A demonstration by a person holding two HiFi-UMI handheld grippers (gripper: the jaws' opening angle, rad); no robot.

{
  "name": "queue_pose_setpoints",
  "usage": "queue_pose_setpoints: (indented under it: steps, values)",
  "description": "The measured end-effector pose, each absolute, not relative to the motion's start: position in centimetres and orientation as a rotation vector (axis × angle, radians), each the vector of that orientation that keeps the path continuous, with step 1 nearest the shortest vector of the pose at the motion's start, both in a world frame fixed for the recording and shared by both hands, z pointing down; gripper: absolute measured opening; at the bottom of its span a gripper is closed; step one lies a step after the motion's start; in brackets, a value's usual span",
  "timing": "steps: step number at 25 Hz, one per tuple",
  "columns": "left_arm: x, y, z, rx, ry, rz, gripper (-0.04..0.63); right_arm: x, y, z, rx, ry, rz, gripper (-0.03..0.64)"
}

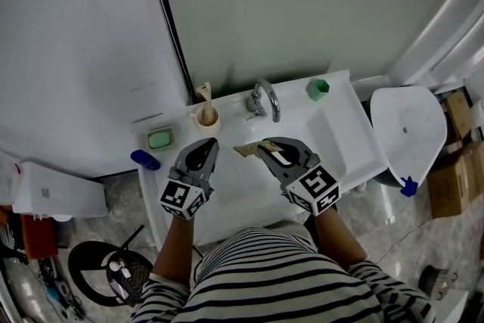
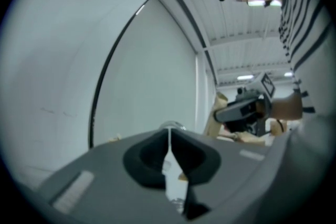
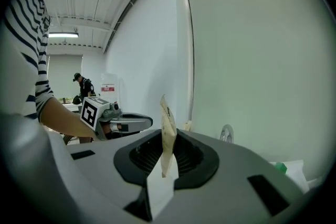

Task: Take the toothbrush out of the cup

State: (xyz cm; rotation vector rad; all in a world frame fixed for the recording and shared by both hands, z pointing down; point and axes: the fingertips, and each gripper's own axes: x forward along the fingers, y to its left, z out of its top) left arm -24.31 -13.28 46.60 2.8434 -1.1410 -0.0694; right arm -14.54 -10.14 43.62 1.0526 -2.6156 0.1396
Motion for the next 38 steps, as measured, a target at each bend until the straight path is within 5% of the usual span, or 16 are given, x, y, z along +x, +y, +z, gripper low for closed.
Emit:
queue_pose_setpoints:
  steps: [14, 38]
  values:
    - [-25.1, -18.6, 49.0, 2.771, -1.269, 0.138, 0.12, -14.5, -11.9, 43.7, 1.049, -2.631, 0.153, 0.055]
    - [-25.8, -28.1, 55.2, 2.538, -1.423, 0.445, 0.143, -14.7, -16.0, 46.2, 1.003, -2.611, 0.218, 0.055]
